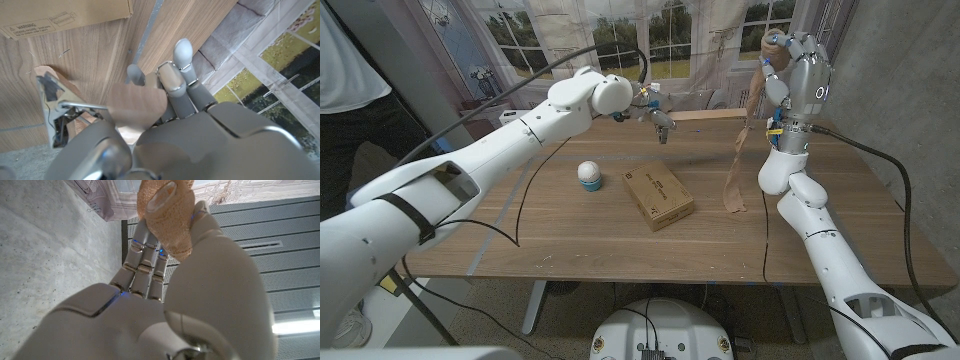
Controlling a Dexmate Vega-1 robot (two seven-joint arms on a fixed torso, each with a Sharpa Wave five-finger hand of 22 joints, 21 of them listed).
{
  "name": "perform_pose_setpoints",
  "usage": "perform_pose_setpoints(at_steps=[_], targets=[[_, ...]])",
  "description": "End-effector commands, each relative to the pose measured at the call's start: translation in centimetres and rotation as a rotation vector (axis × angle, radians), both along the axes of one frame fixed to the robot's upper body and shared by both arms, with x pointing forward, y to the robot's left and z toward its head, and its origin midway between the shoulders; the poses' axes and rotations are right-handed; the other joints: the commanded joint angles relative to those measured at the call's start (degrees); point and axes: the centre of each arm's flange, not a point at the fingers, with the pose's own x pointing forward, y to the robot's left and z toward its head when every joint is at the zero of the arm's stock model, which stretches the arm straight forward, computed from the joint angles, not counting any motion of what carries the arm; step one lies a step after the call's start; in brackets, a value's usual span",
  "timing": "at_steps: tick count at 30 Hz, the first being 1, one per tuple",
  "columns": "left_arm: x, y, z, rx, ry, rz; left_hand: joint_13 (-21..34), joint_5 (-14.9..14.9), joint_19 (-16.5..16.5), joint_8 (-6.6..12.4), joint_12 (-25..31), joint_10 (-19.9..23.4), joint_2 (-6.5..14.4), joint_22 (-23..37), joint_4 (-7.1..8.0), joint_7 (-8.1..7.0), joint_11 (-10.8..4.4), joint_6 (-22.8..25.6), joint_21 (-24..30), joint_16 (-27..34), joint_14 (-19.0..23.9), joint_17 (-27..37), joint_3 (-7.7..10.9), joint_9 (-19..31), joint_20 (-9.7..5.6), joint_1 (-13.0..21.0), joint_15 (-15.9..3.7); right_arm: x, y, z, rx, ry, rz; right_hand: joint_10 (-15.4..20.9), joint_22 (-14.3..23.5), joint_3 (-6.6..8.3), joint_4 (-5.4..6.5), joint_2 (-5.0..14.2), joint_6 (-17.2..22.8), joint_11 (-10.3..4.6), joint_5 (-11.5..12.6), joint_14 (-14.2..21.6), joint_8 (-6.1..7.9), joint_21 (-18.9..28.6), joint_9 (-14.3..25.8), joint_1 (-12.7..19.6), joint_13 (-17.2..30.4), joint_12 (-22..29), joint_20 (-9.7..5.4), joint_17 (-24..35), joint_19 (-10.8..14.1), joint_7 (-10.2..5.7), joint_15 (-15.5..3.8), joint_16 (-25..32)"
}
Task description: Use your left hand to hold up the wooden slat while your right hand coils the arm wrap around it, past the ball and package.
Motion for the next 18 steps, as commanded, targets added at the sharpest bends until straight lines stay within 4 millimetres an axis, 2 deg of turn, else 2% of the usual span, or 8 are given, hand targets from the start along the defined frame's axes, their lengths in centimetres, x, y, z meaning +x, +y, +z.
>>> perform_pose_setpoints(at_steps=[1, 18], targets=[[-0.5, -1.1, 0.1, 0.079, -0.061, -0.002, 0.1, -0.1, 0.2, 0.65, 0.2, 0.5, 0.7, 0.3, 1.81, 1.97, -0.01, -0.6, 0.6, 0.0, 0.4, 0.0, 2.07, 0.2, -1.32, 0.0, -0.12, -0.3, 0.4, 2.1, -0.019, -0.04, 0.005, 10.8, 0.1, 0.99, 1.07, 10.88, 6.8, -7.59, 1.4, 15.6, 0.05, 0.3, 0.2, 10.3, 0.2, -0.2, -7.08, 0.5, -0.7, 6.31, -16.82, -0.2], [-0.5, -2.7, 0.0, 0.168, -0.094, -0.032, 0.1, -0.4, 0.0, 0.97, 0.2, 0.2, 0.9, -0.3, 2.01, 1.75, -0.3, -0.7, 0.8, -0.1, 0.3, 0.0, 2.2, -0.2, -1.27, -0.2, -0.11, -1.3, 0.4, 5.1, -0.017, -0.099, 0.005, 11.1, 0.1, 0.93, 1.05, 10.86, 7.0, -7.57, 1.4, 16.1, -0.12, 0.6, 0.2, 10.2, 0.3, -0.4, -7.07, 1.2, -0.9, 6.17, -16.81, -1.1]])
